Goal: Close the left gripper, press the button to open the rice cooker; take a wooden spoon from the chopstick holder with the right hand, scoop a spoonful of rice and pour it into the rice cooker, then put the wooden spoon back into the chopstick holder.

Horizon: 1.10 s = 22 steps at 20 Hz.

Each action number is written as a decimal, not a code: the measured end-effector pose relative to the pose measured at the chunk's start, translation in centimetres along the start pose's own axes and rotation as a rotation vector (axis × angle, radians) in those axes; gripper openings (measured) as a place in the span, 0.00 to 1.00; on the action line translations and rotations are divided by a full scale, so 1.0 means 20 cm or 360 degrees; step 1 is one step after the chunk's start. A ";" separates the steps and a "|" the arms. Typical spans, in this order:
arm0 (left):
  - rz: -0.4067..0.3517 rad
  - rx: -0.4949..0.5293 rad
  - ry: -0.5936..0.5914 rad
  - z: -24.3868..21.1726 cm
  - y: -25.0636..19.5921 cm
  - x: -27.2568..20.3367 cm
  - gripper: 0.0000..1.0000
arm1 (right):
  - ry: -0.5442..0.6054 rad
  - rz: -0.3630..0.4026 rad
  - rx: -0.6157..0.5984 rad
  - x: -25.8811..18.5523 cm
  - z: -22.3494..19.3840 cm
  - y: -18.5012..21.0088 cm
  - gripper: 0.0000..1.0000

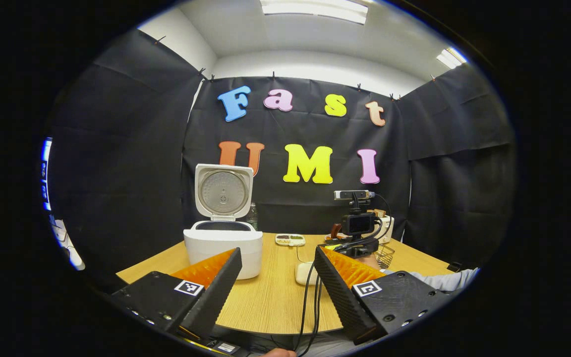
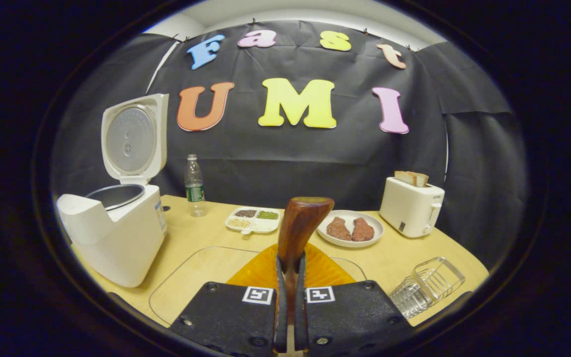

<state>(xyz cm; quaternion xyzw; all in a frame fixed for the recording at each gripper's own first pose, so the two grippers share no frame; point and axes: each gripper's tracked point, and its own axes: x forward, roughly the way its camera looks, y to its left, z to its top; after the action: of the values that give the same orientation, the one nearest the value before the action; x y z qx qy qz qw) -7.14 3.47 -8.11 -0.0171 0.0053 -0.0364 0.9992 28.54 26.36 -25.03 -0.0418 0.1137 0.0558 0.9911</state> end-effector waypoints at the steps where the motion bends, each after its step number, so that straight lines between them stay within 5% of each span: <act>1: -0.0001 0.0002 0.0004 0.00 -0.01 0.00 0.94 | 0.0008 0.0035 0.0018 -0.01 0.00 0.04 0.11; 8: 0.0035 0.0006 0.0025 0.00 0.02 0.00 0.94 | 0.0167 0.0440 0.0342 -0.10 -0.05 0.32 0.11; 16: 0.0067 0.0013 0.0083 -0.05 0.05 0.02 0.94 | 0.0407 0.0486 0.0931 -0.10 -0.11 0.14 0.11; 22: 0.0101 0.0035 0.0112 -0.07 0.05 0.03 0.94 | 0.0343 0.0467 0.1328 -0.14 -0.07 -0.07 0.11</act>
<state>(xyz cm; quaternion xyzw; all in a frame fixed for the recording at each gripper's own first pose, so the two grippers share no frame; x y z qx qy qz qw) -6.40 4.33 -9.62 -0.0047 0.0406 -0.0054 0.9991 25.61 24.63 -25.62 0.3721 0.2336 0.1403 0.8873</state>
